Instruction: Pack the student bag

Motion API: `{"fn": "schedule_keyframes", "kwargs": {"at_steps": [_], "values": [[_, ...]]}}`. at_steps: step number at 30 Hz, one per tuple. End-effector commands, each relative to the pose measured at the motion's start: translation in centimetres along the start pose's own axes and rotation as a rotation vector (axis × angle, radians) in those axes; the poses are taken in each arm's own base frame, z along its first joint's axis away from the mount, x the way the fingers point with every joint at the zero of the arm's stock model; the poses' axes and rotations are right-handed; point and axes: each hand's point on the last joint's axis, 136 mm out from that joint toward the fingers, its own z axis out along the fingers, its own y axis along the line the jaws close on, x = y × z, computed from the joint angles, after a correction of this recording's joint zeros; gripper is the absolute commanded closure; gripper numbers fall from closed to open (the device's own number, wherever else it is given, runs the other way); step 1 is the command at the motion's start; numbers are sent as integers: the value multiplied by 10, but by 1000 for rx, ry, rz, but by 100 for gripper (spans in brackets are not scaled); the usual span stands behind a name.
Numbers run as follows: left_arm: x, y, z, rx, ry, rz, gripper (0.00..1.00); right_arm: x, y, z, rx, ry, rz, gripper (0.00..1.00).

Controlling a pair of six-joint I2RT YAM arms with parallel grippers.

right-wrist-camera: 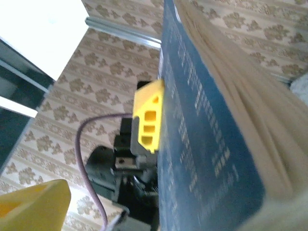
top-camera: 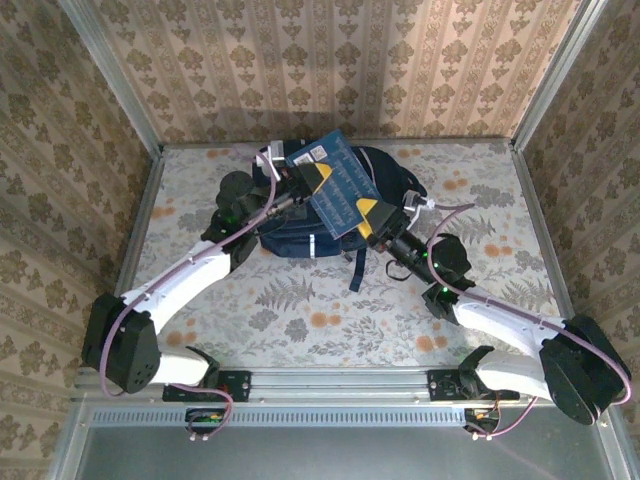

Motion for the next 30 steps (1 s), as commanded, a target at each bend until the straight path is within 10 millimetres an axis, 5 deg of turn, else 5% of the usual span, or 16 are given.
{"fn": "schedule_keyframes", "kwargs": {"at_steps": [1,9,16,22,26,30], "values": [[-10,-25,-2,72,-70,24,100,-17,30,7,-79,-79,-95,17],[2,1,0,2,-91,-10,100,-22,24,4,15,-133,-217,52],[11,4,8,7,-79,-20,100,-23,13,17,26,-139,-188,61],[17,14,9,-12,-67,-39,100,-32,1,14,77,-180,-192,100],[19,21,9,-28,-25,-2,59,-47,-10,-5,171,-215,-227,100],[14,49,0,-218,29,118,37,-68,-34,-51,445,-253,-344,100]]}}
